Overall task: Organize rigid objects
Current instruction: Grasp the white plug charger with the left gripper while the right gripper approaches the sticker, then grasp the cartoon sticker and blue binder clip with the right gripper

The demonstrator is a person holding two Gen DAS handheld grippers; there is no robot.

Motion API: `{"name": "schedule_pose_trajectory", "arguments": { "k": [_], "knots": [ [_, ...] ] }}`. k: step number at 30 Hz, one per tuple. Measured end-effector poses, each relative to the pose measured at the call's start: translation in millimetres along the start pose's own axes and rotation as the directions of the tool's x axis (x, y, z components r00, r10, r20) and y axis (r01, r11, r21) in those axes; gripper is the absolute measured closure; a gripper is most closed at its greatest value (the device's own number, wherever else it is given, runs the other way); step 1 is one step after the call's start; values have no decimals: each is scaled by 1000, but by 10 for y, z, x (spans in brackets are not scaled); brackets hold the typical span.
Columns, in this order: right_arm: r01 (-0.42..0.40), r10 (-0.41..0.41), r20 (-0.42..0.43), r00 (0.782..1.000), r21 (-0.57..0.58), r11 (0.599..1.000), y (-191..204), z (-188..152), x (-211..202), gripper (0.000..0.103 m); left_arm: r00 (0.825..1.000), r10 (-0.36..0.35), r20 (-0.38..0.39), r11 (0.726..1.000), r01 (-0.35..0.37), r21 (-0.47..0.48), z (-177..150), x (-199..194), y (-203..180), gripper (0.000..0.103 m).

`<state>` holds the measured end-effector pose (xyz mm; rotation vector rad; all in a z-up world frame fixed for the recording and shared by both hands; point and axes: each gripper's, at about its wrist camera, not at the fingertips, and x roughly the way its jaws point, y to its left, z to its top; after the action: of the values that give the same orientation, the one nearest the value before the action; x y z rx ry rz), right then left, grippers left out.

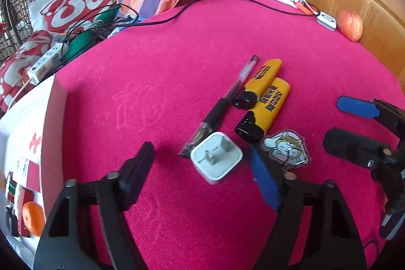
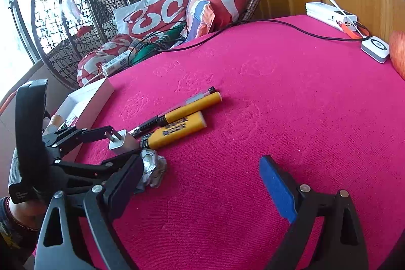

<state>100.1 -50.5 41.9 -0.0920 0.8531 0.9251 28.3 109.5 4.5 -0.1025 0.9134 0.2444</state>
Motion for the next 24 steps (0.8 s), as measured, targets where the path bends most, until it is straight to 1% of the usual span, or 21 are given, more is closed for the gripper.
{"name": "schedule_pose_trajectory", "arguments": {
  "k": [1,2,3,4,5,6,8,9,13,15,17,19,21,24],
  "knots": [
    [-2,2,0,1000,-2,1000,4,-2,0,10,1000,-17,8,1000,17,-7,-1,-15,5,54],
    [-4,4,-2,1000,-6,1000,12,0,3,10,1000,-12,18,1000,12,-8,-10,-32,8,67],
    [-11,11,-7,1000,-16,1000,30,1,13,15,1000,-1,25,1000,1,-4,-28,-59,9,73],
    [-16,15,-14,1000,-27,1000,51,5,25,20,1000,4,25,1000,-4,-5,-49,-82,14,73],
    [-19,18,-22,1000,-37,999,70,8,41,31,1000,4,26,1000,-4,-17,-76,-114,36,73],
    [-23,21,-33,999,-47,999,96,13,67,33,1000,3,27,999,-2,-37,-111,-153,74,73],
    [-22,19,-45,999,-64,998,128,22,106,35,1000,4,25,997,-2,-71,-189,-224,151,73],
    [-28,24,-52,998,-71,997,144,28,127,39,1000,3,24,996,-1,-88,-227,-256,191,73],
    [-34,28,-72,997,-87,996,203,62,204,40,1000,-7,25,986,11,-164,-358,-368,367,73],
    [-37,28,-84,996,-105,994,261,68,248,40,999,-5,32,983,11,-186,-395,-409,424,73],
    [-34,22,-94,995,-131,991,326,66,283,40,999,-2,43,980,10,-199,-415,-432,454,73],
    [-4,-13,-97,995,-178,984,413,58,315,40,999,-1,50,978,11,-207,-416,-455,474,73],
    [-22,2,-109,994,-183,983,445,59,327,44,998,-5,56,977,17,-212,-417,-478,476,73],
    [-29,6,-114,993,-198,980,477,44,336,47,998,-9,64,977,23,-213,-412,-508,477,73]
  ]
}}
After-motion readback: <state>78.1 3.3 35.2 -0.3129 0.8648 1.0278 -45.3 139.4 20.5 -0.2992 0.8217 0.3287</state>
